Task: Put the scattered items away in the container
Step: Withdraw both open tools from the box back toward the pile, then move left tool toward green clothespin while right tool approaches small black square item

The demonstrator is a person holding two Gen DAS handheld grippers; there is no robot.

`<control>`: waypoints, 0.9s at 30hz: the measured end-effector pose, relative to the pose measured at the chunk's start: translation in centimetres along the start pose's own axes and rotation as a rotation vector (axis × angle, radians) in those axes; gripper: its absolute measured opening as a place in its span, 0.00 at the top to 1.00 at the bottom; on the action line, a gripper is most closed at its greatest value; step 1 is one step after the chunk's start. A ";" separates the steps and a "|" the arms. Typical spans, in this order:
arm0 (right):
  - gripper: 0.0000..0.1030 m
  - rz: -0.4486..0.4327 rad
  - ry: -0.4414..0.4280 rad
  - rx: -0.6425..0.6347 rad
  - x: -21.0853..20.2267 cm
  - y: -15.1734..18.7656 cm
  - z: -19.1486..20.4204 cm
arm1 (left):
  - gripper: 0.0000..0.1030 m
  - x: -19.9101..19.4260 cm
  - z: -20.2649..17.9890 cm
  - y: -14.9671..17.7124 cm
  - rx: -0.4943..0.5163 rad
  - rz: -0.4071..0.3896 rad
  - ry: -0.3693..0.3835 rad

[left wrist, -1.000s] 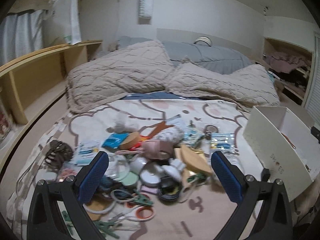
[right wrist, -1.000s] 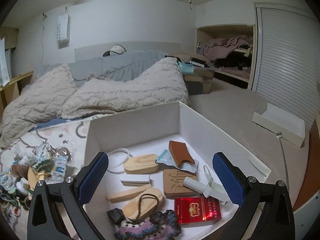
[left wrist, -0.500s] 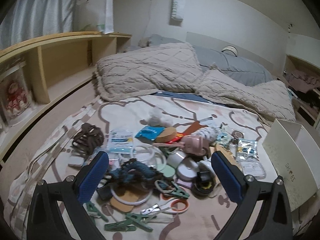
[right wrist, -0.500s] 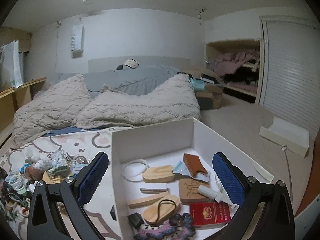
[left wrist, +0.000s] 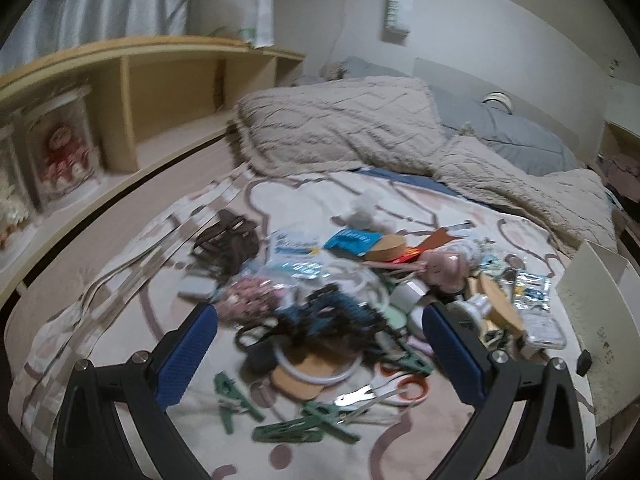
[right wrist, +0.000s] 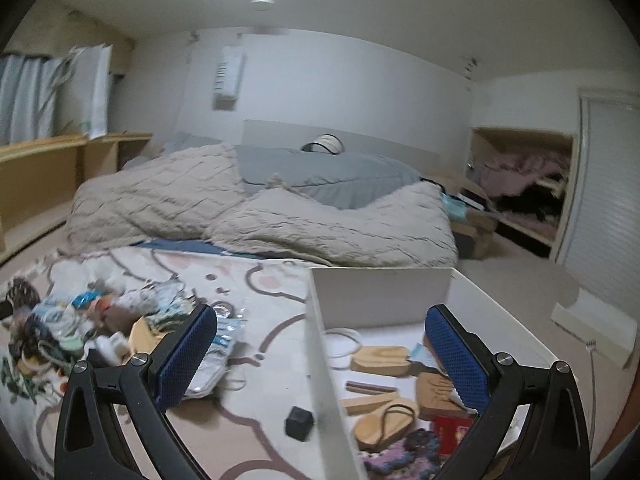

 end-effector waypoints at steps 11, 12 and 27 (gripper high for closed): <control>0.00 0.016 -0.071 -0.212 0.4 3.5 7.9 | 0.00 -1.2 6.3 1.6 -0.069 0.011 -0.135; 0.00 0.021 -0.070 -0.223 0.5 3.8 8.3 | 0.00 -1.2 6.8 1.8 -0.076 0.015 -0.144; 0.00 0.234 -0.120 -0.156 3.2 9.1 10.6 | 0.00 0.4 9.5 5.2 -0.147 0.129 -0.210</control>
Point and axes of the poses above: each gripper's, at about its wrist camera, not at the fingertips, and x roughly the way its jaws point, z to its left, y to its underside, the point moved 9 cm from there along x, roughly the way its jaws point, and after that the axes turned 8 degrees about y, right-handed, at the moved point
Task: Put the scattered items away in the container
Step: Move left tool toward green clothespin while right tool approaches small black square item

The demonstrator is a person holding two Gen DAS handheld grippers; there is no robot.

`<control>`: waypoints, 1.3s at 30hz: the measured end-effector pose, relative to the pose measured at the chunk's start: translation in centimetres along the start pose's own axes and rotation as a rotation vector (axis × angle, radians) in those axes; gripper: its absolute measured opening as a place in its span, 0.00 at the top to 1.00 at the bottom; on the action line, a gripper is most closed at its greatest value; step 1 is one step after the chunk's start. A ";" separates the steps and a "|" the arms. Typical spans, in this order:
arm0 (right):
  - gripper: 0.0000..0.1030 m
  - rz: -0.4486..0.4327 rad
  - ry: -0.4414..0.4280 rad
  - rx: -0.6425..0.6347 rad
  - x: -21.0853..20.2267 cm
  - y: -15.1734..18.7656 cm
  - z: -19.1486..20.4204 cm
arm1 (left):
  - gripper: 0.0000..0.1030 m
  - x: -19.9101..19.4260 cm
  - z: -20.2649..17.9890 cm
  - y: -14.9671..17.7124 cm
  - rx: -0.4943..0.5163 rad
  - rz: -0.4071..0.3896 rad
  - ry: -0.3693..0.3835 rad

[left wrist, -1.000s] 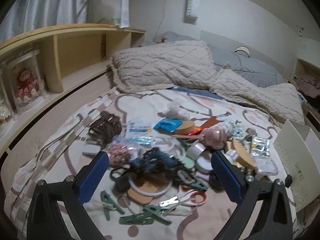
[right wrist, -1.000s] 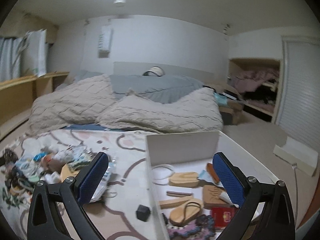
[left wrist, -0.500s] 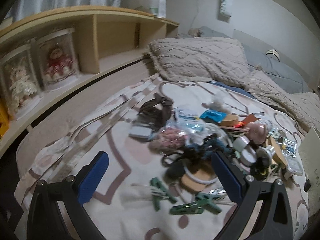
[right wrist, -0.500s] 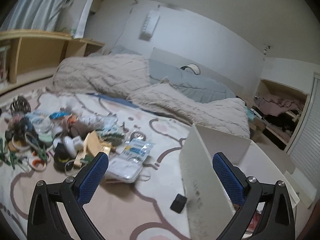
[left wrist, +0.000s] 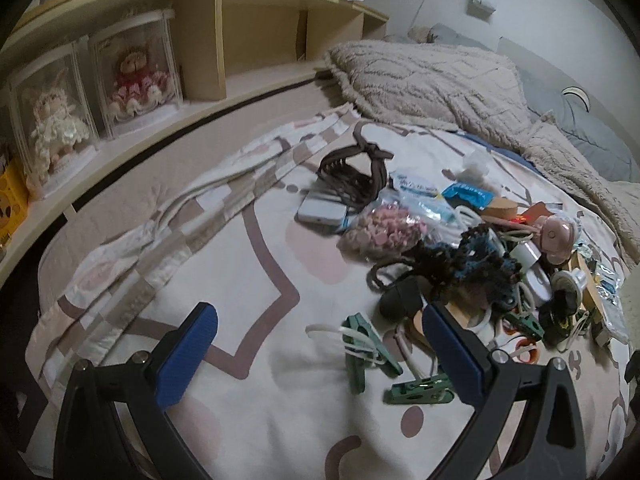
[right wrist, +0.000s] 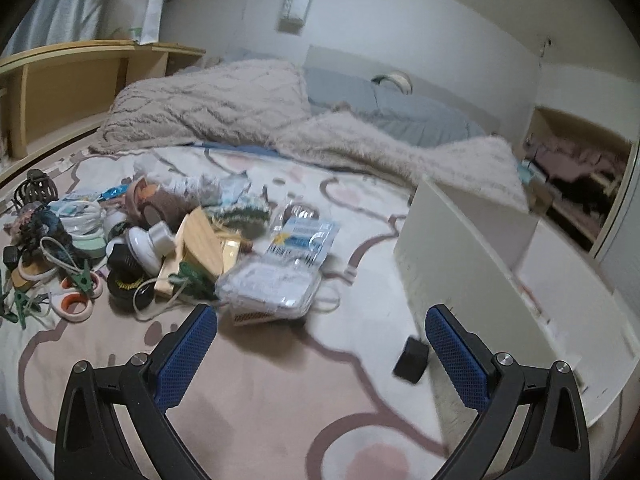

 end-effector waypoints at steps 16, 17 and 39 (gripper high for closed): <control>0.00 0.191 -0.011 0.106 2.0 3.1 1.1 | 0.00 3.1 -0.5 2.6 0.014 0.141 -0.045; 0.00 0.194 0.006 0.111 2.2 3.1 0.9 | 0.00 3.2 -0.6 2.7 0.021 0.144 -0.051; 0.00 0.369 0.179 0.282 6.6 4.3 -3.8 | 0.00 3.4 0.5 2.7 0.023 0.141 -0.127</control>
Point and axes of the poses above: each gripper's, at about its wrist camera, not at the fingertips, and x roughly the way its jaws point, z to its left, y to its underside, the point moved 9 cm from there along x, roughly the way its jaws point, and after that the axes turned 8 degrees about y, right-handed, at the moved point
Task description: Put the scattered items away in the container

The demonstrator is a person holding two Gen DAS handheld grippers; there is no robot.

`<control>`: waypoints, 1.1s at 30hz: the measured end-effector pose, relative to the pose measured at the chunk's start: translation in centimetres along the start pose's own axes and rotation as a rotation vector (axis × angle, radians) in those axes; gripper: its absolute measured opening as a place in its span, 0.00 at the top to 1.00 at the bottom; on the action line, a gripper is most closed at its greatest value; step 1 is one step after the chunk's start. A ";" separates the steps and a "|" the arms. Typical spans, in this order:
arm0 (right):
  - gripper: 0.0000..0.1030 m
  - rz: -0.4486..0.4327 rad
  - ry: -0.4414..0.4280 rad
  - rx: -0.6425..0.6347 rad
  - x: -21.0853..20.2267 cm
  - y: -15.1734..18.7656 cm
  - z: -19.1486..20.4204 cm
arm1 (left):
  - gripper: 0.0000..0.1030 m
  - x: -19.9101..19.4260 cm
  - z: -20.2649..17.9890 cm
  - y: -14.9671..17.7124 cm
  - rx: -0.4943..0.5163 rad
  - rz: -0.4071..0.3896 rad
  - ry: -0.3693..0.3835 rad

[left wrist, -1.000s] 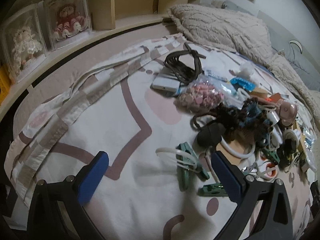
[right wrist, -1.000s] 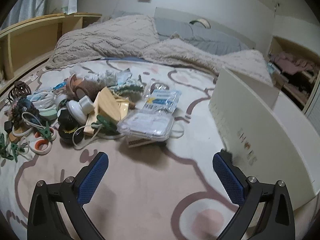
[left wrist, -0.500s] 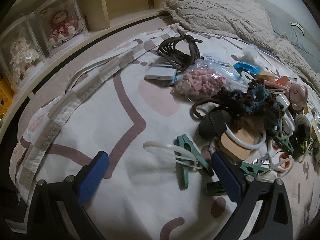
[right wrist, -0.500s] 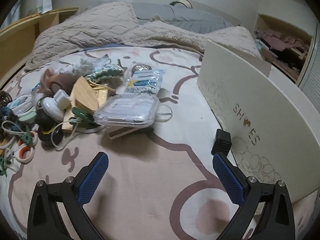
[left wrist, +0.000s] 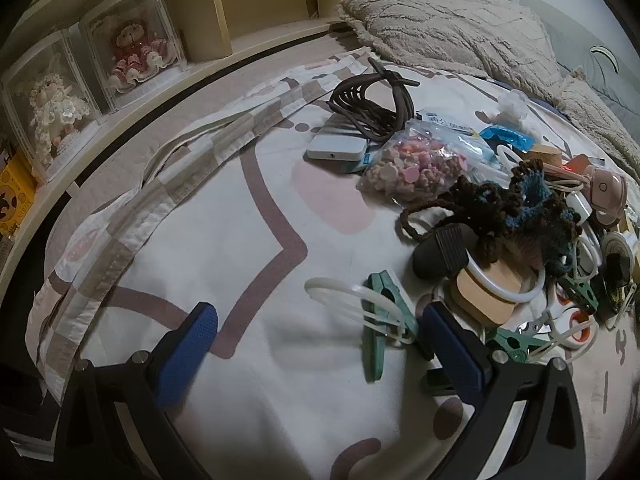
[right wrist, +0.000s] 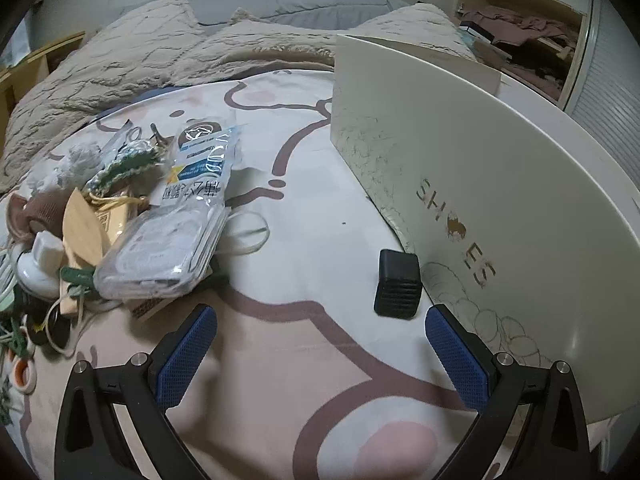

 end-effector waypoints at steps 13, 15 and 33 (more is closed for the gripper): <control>0.00 0.013 0.061 0.035 1.6 -0.7 -0.1 | 0.00 -0.3 0.3 0.0 0.001 -0.010 -0.025; 0.00 0.018 0.071 0.035 1.8 -0.7 -0.1 | 0.00 -0.3 0.5 0.0 -0.003 -0.013 -0.032; 0.00 0.022 -0.234 -0.018 0.3 -0.7 3.6 | 0.00 -0.8 1.7 -0.2 -0.049 -0.045 -0.085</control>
Point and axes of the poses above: each gripper's, at about its wrist camera, not at the fingertips, and x roughly the way its jaws point, z to its left, y to its underside, the point moved 9 cm from there along x, roughly the way its jaws point, and after that the axes turned 8 degrees about y, right-handed, at the moved point
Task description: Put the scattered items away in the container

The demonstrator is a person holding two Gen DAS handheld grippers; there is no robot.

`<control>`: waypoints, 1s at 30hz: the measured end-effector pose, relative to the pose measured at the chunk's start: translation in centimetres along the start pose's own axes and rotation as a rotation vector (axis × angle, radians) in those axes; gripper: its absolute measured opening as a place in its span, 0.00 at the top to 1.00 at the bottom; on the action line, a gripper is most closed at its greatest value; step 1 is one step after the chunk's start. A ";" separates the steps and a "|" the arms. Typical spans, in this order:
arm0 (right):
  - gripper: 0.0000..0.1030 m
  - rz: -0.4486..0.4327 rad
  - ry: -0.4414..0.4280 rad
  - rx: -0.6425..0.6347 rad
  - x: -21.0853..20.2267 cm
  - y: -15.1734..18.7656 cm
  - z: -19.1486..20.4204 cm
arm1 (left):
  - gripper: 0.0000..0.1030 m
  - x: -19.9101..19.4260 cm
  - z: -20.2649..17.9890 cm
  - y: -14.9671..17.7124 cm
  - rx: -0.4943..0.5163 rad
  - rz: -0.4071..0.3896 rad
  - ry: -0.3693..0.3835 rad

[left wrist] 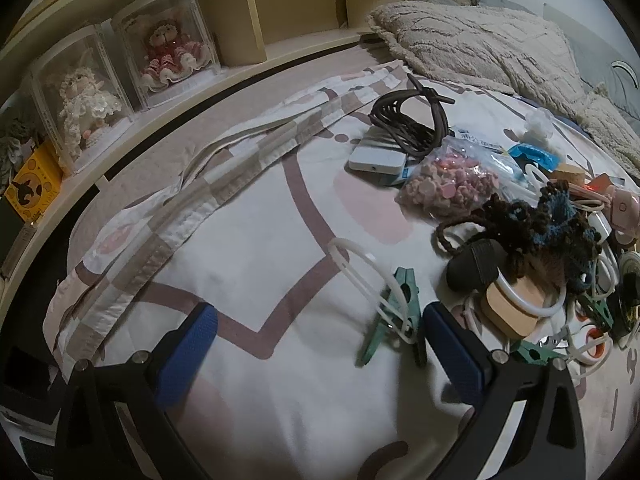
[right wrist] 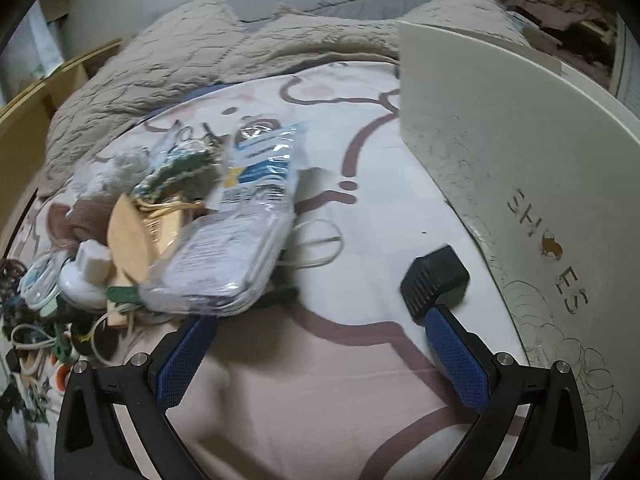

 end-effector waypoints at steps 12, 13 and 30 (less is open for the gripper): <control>0.00 -0.044 0.145 -0.026 0.4 -1.5 -2.0 | 0.00 0.2 -0.6 0.3 0.001 0.014 0.017; 0.00 -0.036 0.134 -0.037 0.5 -1.6 -1.8 | 0.00 0.2 -0.5 0.3 0.002 0.015 0.018; 0.00 0.019 0.008 -0.167 -0.3 1.0 2.3 | 0.00 0.1 -0.5 0.3 0.005 0.014 0.014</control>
Point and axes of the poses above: each gripper's, at about its wrist camera, not at the fingertips, and x roughly the way its jaws point, z to its left, y to its underside, the point moved 9 cm from there along x, roughly the way its jaws point, and after that the axes turned 8 degrees about y, right-handed, at the moved point
